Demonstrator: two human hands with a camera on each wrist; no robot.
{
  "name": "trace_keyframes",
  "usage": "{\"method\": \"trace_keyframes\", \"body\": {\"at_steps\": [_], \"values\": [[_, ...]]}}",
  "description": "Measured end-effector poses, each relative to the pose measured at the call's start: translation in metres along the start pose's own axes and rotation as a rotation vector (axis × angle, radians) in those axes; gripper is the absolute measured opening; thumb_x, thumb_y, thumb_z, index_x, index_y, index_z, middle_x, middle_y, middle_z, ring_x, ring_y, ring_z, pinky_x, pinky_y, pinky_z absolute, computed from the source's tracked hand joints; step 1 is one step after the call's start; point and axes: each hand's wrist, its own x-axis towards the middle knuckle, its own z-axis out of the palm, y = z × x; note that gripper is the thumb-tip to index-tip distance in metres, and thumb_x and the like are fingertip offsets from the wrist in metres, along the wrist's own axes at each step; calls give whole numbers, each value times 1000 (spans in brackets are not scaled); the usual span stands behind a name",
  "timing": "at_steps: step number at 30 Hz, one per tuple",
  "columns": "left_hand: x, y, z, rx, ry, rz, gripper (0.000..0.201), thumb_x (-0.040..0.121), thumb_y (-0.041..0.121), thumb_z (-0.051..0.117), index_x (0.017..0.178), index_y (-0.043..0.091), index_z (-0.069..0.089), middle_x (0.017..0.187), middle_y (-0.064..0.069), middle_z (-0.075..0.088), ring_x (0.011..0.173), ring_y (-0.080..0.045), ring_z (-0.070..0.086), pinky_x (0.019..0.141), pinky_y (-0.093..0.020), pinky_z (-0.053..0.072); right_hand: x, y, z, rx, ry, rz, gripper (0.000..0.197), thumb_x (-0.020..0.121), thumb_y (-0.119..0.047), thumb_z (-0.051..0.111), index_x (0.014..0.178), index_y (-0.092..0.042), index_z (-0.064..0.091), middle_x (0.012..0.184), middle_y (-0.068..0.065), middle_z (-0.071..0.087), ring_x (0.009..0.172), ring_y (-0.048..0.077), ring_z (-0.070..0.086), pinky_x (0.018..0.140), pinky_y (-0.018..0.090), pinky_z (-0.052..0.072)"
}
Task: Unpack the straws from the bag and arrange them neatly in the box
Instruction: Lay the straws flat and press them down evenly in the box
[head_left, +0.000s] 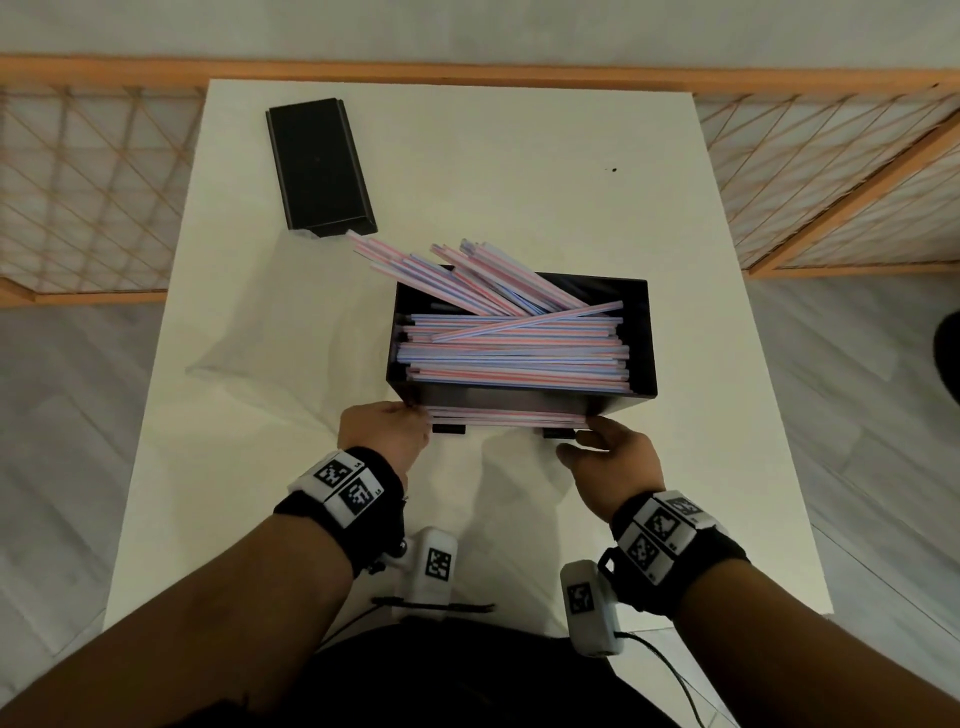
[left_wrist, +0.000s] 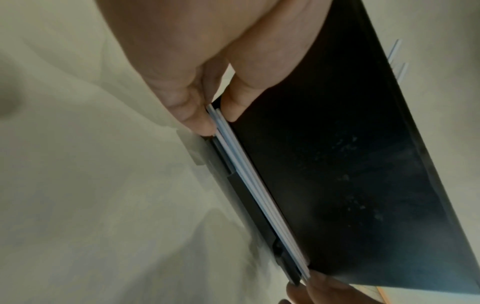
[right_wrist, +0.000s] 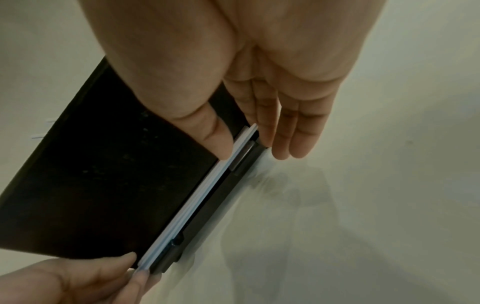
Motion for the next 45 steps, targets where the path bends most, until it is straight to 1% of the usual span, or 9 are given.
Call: {"method": "trace_keyframes", "body": {"at_steps": [2,4,8,14,21,27,34,41,45], "values": [[-2,2,-2,-52,18,-42,38,81,-1,71,46,11,64,63,-11,65,71,-23,55,78,-37,48,1,3,2,14,14,1,57,84,-28,72,138,-22,56,117,-9,69,109,13,62,89,21,41],[-5,6,-2,-137,32,-54,34,87,-6,70,56,4,64,52,-8,64,60,-23,57,68,-32,54,4,6,4,36,20,5,56,83,-28,73,137,-22,57,114,-9,70,108,14,63,91,22,43],[-13,10,1,-216,36,-38,19,89,-7,70,72,-2,63,64,-15,61,52,-21,55,48,-23,57,11,13,8,111,21,29,60,73,-34,76,130,-19,62,100,-9,74,93,22,71,94,40,54],[-11,7,5,-249,11,-91,13,91,-8,68,79,-2,64,69,-15,64,40,-13,61,46,-21,57,17,15,8,105,21,12,50,66,-39,73,112,-23,69,88,-8,74,85,23,71,89,43,57],[-5,6,10,-236,3,-111,13,91,-6,68,81,-2,62,71,-17,65,42,-14,61,43,-22,55,18,16,8,63,55,-2,29,79,-26,77,107,-20,69,88,-7,74,88,16,69,89,33,54],[-2,5,8,-306,-18,-177,14,94,-3,66,81,0,62,74,-13,63,61,-17,59,42,-21,54,18,12,4,3,45,10,31,80,-30,75,109,-19,68,93,-7,73,95,18,68,86,26,49],[2,4,7,-377,-10,-204,8,92,-3,66,85,0,66,71,-12,64,57,-17,59,43,-20,53,4,0,-10,-145,68,-15,45,80,-31,75,119,-19,56,106,-3,65,93,15,54,83,25,41],[-6,2,1,-376,-46,-147,20,90,-5,65,72,3,61,47,-3,58,43,-12,55,43,-21,53,-36,-18,-12,-616,114,-505,20,79,-36,65,86,-24,50,90,-5,57,84,23,57,67,30,46],[-19,4,-4,-366,-112,-59,18,88,-9,64,73,0,62,51,-6,58,41,-12,55,43,-21,51,-45,-31,5,-603,125,-931,32,65,-24,74,93,-14,63,88,4,63,82,31,59,71,37,53]]}}
